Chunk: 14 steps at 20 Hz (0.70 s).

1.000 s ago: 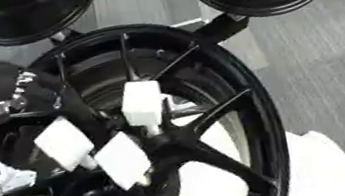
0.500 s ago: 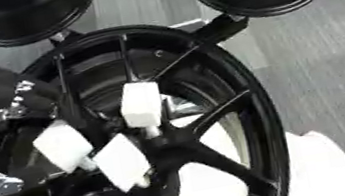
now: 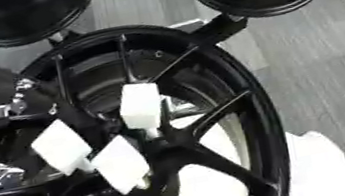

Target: Pull the pin out of the wheel hub.

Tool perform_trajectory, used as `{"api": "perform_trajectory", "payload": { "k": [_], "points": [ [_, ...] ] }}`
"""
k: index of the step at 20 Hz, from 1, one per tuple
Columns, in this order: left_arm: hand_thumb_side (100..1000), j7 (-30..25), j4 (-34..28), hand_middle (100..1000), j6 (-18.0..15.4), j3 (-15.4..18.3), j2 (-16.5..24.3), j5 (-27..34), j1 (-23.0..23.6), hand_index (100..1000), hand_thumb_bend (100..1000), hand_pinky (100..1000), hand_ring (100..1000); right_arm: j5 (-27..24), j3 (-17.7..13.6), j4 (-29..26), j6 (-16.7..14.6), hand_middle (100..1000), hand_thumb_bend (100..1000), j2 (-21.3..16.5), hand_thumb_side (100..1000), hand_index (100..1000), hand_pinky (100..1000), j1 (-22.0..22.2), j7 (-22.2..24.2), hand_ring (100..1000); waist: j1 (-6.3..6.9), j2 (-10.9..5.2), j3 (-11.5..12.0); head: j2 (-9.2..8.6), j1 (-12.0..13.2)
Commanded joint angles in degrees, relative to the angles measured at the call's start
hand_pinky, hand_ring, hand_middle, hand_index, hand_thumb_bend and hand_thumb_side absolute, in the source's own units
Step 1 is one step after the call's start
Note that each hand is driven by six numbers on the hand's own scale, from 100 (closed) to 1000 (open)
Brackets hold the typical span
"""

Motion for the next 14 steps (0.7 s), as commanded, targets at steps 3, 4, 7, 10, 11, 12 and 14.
{"api": "perform_trajectory", "payload": {
  "k": [3,4,7,10,11,12,14],
  "points": [
    [227,-0.5,-0.4,685,-0.4,0.1,0.7,0.8,-0.9,878,150,861,813,0.3,-0.1,-1.0,0.1,527,100,-0.5,609,686,758,-0.4,0.1,594,-0.03,-0.88,0.0,-0.77,0.1],
    [225,-0.7,-0.5,684,-0.6,0.1,0.7,1.0,-0.9,876,153,861,811,0.3,-0.2,-1.0,0.1,527,100,-0.5,609,686,758,-0.4,0.1,594,-0.03,-0.85,0.0,-0.78,0.1],
    [231,-1.5,-0.9,697,-1.4,0.1,0.8,1.7,-0.7,870,164,864,814,0.4,-0.2,-1.0,0.2,527,100,-0.4,609,686,758,-0.4,0.1,594,-0.04,-0.82,0.1,-0.71,0.0],
    [230,-2.3,-1.4,703,-2.3,0.4,0.9,2.4,-0.6,870,174,866,816,0.4,-0.2,-1.0,0.2,526,100,-0.4,609,686,758,-0.4,0.0,594,-0.04,-0.84,0.1,-0.67,-0.1],
    [216,-2.5,-1.5,698,-2.4,0.6,0.9,2.5,-0.6,865,181,866,813,0.3,-0.2,-1.0,0.3,526,100,-0.4,609,686,758,-0.4,0.0,593,-0.04,-0.85,0.1,-0.68,-0.1],
    [211,-2.5,-1.6,693,-2.6,0.7,0.9,2.6,-0.6,863,182,865,811,0.3,-0.2,-1.0,0.4,526,100,-0.4,610,686,758,-0.4,-0.1,593,-0.03,-0.88,0.2,-0.67,-0.1],
    [195,-2.5,-1.7,672,-2.8,0.8,0.8,2.8,-0.6,854,180,862,798,0.2,-0.2,-1.0,0.5,526,100,-0.4,610,685,758,-0.4,-0.1,593,-0.04,-0.92,0.2,-0.7,-0.1]
  ]
}}
